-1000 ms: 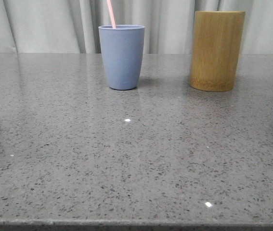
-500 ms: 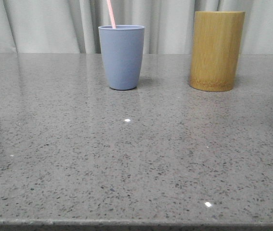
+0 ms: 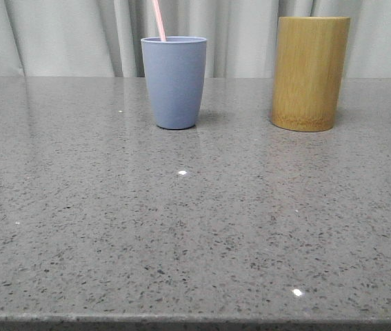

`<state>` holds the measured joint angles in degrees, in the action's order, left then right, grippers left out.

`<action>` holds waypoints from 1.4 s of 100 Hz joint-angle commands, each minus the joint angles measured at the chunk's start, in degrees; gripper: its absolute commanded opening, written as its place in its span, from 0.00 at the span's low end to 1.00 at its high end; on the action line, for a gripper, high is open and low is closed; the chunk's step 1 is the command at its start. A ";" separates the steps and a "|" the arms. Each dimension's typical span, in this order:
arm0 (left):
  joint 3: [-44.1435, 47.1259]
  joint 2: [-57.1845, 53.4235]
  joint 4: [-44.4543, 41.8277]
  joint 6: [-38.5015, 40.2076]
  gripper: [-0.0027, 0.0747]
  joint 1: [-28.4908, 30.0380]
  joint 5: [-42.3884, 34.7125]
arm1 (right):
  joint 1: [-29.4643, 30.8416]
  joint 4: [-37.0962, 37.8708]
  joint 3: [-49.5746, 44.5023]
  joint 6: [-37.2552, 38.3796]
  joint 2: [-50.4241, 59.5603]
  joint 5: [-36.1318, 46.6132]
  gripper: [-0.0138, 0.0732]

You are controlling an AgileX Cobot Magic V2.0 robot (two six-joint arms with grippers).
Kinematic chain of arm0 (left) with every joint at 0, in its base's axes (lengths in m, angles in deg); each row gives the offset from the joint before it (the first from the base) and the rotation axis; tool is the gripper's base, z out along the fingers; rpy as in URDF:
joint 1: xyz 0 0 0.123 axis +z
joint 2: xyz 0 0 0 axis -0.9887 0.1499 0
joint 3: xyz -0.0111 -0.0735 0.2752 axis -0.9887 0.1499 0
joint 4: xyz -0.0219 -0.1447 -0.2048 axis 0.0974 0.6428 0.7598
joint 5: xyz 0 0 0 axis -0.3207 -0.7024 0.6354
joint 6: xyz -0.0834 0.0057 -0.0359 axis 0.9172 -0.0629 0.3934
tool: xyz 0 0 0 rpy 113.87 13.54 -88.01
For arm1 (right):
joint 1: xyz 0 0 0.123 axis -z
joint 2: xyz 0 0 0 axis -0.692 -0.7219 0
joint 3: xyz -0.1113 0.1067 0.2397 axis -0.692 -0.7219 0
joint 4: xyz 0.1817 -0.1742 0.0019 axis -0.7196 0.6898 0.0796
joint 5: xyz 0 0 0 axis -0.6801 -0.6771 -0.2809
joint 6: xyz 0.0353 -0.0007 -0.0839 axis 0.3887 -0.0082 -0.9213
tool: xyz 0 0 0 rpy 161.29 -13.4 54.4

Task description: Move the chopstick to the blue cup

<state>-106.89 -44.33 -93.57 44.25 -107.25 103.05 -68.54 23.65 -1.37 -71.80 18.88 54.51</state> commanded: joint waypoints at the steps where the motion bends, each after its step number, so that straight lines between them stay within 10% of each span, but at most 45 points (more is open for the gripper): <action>1: -0.11 -2.52 0.00 0.64 0.01 -0.13 -4.84 | 0.35 0.82 -1.42 -0.10 3.83 4.51 0.08; 140: 5.82 -8.99 3.95 -0.46 0.01 5.27 -11.29 | 0.35 0.77 -4.83 -0.10 13.14 4.54 0.08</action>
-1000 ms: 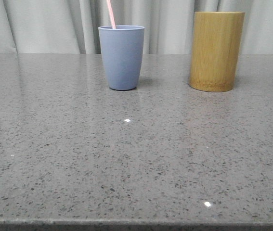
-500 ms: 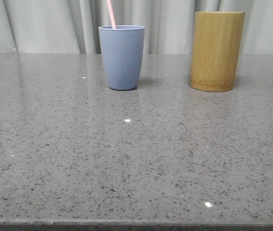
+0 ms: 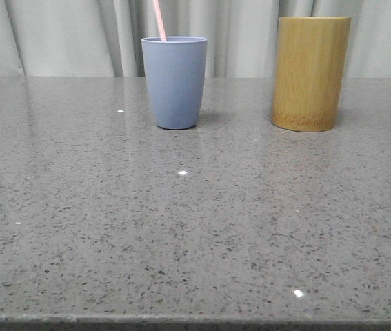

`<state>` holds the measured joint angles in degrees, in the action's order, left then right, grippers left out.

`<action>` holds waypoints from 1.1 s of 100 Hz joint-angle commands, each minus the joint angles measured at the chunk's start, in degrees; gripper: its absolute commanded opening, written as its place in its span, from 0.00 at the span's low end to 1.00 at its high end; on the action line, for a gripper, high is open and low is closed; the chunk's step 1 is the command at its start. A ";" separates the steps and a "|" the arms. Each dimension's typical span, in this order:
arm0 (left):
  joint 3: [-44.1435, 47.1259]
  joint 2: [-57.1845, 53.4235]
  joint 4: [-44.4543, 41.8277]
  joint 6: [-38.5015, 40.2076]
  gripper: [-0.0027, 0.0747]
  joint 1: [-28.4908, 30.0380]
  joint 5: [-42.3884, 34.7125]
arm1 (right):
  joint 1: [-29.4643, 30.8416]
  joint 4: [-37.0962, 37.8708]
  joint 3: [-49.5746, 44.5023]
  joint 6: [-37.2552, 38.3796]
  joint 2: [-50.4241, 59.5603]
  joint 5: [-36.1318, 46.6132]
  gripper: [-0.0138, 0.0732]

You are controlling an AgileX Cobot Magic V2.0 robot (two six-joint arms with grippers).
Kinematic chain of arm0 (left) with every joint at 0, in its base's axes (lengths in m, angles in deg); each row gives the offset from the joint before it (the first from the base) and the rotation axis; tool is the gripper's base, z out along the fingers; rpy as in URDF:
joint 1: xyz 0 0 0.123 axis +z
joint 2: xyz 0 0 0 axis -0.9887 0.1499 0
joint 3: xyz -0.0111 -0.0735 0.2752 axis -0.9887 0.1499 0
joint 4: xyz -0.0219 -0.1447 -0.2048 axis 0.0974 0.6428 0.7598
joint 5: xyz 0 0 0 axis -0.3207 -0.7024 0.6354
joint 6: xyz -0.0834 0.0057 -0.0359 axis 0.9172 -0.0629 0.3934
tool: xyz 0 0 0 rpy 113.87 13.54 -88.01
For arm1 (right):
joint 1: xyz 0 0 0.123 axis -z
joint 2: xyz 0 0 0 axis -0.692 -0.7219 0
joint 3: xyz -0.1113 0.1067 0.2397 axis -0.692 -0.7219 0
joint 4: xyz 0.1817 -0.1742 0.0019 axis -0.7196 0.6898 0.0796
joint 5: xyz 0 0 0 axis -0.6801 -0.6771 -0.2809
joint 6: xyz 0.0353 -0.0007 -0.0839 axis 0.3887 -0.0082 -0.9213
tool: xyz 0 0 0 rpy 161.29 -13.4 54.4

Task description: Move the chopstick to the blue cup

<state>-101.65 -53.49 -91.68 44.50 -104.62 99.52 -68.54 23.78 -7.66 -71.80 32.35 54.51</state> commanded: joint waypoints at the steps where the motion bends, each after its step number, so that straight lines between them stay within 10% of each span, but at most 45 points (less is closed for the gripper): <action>1: 0.84 0.08 2.35 -1.24 0.01 2.96 -8.51 | 0.35 0.64 1.46 -0.10 -0.33 4.54 0.08; 56: 26.89 -12.93 14.52 -12.10 0.01 23.50 -26.37 | 0.35 0.64 1.46 -0.10 -0.33 4.54 0.08; 110: 33.87 -15.85 14.80 -10.35 0.01 26.12 -26.95 | 0.35 0.64 1.46 -0.10 -0.33 4.52 0.08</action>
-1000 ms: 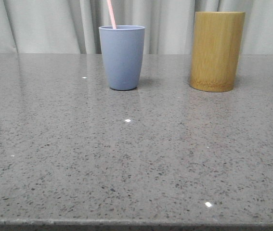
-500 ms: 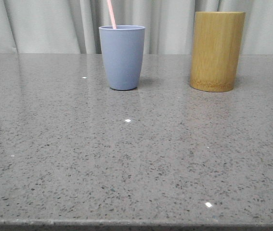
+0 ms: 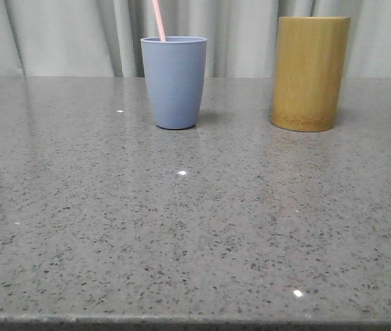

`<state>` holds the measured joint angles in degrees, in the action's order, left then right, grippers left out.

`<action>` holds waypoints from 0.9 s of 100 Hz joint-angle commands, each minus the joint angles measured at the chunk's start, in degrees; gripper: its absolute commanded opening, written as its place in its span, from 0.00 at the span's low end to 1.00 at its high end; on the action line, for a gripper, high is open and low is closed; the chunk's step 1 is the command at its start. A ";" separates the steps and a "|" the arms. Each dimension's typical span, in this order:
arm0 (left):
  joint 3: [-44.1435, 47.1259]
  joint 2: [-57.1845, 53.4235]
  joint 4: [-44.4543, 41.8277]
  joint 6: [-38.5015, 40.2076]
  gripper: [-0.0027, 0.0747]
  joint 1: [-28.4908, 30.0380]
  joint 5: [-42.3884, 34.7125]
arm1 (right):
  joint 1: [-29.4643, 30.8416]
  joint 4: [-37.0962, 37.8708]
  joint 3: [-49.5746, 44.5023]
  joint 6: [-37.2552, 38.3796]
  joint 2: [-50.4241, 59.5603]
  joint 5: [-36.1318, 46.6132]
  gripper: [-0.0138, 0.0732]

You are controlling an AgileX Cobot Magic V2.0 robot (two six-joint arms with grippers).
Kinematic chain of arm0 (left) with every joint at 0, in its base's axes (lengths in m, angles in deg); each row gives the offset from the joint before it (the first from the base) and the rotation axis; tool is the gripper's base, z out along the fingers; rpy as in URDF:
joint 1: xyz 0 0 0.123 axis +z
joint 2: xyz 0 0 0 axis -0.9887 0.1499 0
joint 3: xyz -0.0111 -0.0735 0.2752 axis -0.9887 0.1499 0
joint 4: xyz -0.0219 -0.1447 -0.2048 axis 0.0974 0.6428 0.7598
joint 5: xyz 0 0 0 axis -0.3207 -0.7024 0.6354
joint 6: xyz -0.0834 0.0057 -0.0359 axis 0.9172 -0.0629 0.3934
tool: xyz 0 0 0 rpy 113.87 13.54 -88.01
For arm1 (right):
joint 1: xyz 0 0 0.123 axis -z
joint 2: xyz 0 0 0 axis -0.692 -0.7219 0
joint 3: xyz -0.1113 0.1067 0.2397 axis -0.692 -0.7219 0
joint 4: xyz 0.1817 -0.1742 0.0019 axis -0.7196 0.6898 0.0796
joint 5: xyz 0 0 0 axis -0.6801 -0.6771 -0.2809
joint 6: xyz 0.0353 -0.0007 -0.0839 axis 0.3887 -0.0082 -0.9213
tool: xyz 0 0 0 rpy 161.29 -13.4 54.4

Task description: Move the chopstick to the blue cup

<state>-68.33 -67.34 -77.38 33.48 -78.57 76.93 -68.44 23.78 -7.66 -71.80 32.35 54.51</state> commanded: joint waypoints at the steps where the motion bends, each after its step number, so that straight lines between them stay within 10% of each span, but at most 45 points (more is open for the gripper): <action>1: 0.55 -2.00 0.50 0.67 0.01 0.06 -4.35 | 0.24 0.64 1.46 -0.10 -0.33 4.52 0.08; 90: 0.55 -2.00 0.50 0.67 0.01 0.17 -4.35 | 0.30 0.64 0.03 -0.10 -0.33 5.44 0.08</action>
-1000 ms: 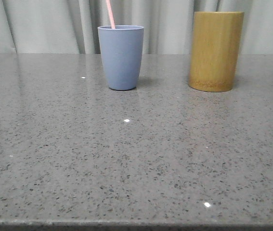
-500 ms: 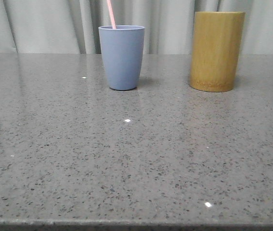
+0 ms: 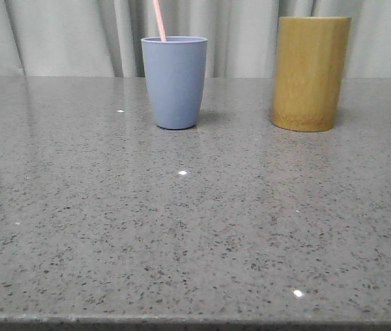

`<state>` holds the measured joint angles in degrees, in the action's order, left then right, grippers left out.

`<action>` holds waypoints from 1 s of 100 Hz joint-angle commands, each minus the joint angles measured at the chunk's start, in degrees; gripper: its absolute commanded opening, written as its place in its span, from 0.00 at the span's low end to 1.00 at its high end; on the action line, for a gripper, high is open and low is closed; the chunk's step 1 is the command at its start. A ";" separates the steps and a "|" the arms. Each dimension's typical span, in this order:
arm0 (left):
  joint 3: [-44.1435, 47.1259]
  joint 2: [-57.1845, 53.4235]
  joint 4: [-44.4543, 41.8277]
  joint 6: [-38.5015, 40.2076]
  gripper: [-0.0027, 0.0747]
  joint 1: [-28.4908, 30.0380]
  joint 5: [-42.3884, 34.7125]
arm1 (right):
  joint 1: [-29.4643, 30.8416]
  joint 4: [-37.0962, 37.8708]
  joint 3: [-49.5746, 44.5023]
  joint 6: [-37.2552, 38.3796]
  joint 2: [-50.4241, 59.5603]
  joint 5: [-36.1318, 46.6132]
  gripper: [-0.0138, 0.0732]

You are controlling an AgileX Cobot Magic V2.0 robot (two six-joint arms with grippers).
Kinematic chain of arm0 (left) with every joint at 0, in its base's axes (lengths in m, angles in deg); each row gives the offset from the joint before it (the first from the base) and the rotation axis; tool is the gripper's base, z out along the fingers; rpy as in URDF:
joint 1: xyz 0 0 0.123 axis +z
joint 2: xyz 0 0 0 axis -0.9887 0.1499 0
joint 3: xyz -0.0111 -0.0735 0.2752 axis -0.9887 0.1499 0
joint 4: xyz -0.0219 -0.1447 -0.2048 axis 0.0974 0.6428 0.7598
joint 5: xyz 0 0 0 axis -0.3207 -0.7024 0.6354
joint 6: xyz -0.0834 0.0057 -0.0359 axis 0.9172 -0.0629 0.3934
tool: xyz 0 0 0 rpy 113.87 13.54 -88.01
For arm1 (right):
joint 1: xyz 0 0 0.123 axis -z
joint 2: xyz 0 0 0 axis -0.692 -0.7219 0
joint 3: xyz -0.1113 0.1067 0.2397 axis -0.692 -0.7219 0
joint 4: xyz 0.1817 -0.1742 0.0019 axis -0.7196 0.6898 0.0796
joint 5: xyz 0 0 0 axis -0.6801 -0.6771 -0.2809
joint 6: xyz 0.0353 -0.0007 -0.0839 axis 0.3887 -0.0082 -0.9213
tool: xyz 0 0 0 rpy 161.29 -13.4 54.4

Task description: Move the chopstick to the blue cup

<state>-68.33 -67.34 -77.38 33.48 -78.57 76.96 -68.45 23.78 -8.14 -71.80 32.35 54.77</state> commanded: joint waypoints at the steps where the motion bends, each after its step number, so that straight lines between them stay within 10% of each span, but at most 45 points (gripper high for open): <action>1: 0.55 -2.00 0.50 0.67 0.01 0.17 -4.39 | 0.38 0.64 0.21 -0.10 -0.33 5.41 0.08; 66: 0.55 -2.00 0.50 0.67 0.01 0.17 -4.39 | 23.72 0.12 -23.16 -0.10 11.53 14.69 0.08; 100: 0.55 -2.00 0.50 0.67 0.01 0.17 -4.39 | 26.36 0.00 -33.34 0.02 18.85 14.87 0.08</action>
<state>-68.33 -67.34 -77.38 33.48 -78.57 77.18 -42.45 23.78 -41.24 -71.80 49.96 64.95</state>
